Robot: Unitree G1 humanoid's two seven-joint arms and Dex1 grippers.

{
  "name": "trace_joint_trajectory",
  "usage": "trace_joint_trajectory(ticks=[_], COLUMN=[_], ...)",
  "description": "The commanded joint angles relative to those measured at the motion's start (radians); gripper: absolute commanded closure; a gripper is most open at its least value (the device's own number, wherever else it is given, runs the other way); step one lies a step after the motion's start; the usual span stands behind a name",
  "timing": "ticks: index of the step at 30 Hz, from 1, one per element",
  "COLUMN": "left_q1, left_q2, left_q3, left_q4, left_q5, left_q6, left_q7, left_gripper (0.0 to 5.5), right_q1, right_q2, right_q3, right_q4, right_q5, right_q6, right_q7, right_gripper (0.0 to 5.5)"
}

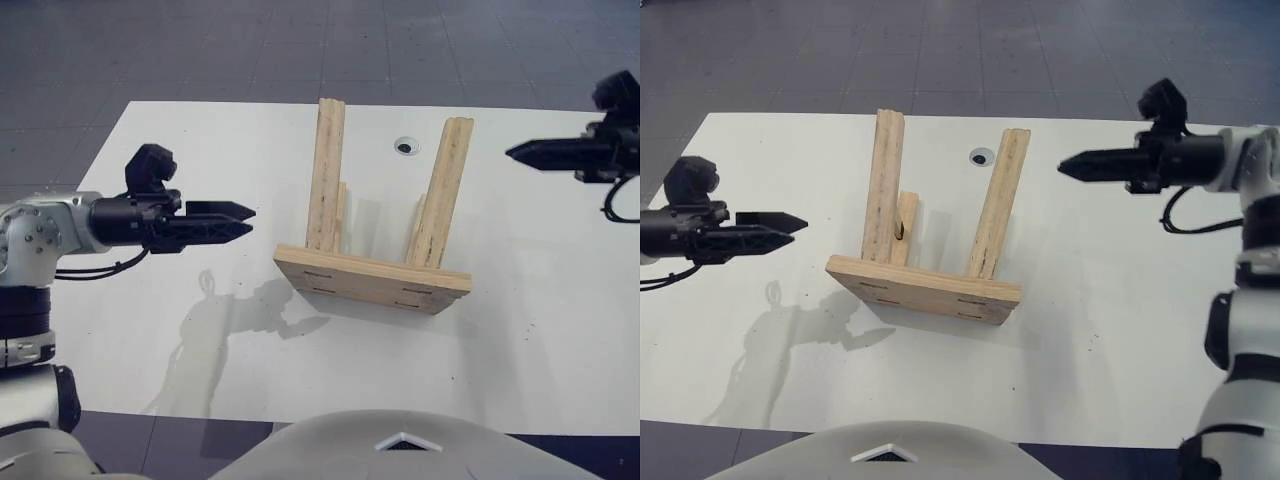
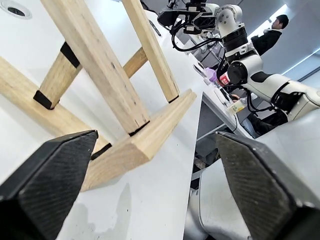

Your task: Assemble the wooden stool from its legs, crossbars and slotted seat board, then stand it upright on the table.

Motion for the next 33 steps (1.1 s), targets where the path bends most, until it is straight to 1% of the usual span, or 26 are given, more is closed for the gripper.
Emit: trace_joint_trajectory(ticks=[1,3,6,10,15,20,24,25,26,29,30,31,32,33], left_q1=[0.173,0.231,0.252,0.242,0.232,0.23,0.216,0.214,0.212,0.214,0.215,0.219,0.222,0.226], left_q2=[0.047,0.025,-0.051,-0.15,-0.199,-0.237,-0.26,-0.267,-0.273,-0.278,-0.273,-0.267,-0.258,-0.25], left_q3=[-0.026,-0.07,-0.111,-0.132,-0.151,-0.163,-0.157,-0.153,-0.15,-0.14,-0.141,-0.142,-0.146,-0.148], left_q4=[-0.121,-0.155,-0.174,-0.185,-0.205,-0.221,-0.226,-0.229,-0.232,-0.241,-0.245,-0.249,-0.253,-0.256], left_q5=[0.121,0.221,0.311,0.36,0.374,0.377,0.362,0.354,0.346,0.313,0.306,0.302,0.299,0.298], left_q6=[-0.176,-0.298,-0.408,-0.476,-0.491,-0.489,-0.474,-0.467,-0.457,-0.427,-0.419,-0.413,-0.406,-0.402], left_q7=[-0.031,0.005,0.082,0.175,0.211,0.234,0.245,0.251,0.256,0.256,0.251,0.246,0.238,0.23], left_gripper=[0.7,0.7,0.7,0.7,0.7,0.7,0.7,0.66,0.88,1.27,1.38,1.61,1.69,1.88], right_q1=[0.307,0.451,0.592,0.69,0.701,0.672,0.662,0.66,0.66,0.658,0.653,0.648,0.641,0.636], right_q2=[-0.174,-0.187,-0.144,-0.089,0.003,0.11,0.137,0.141,0.14,0.131,0.131,0.133,0.135,0.136], right_q3=[-0.008,-0.061,-0.11,-0.098,-0.061,-0.022,-0.006,-0.004,-0.002,-0.007,-0.009,-0.011,-0.014,-0.016], right_q4=[-0.39,-0.558,-0.707,-0.808,-0.86,-0.843,-0.839,-0.839,-0.841,-0.845,-0.842,-0.839,-0.833,-0.828], right_q5=[0.083,0.089,0.062,0.031,0.007,-0.066,-0.087,-0.083,-0.079,-0.069,-0.069,-0.069,-0.067,-0.066], right_q6=[-0.034,-0.055,-0.122,-0.186,-0.2,-0.255,-0.265,-0.258,-0.251,-0.232,-0.228,-0.225,-0.22,-0.217], right_q7=[0.002,-0.029,-0.139,-0.227,-0.327,-0.438,-0.458,-0.459,-0.455,-0.445,-0.445,-0.447,-0.449,-0.45], right_gripper=[0.01,0.01,0.01,0.01,0.01,0.01,0.01,0.26,0.45,0.95,1.12,1.38,1.47,1.68])
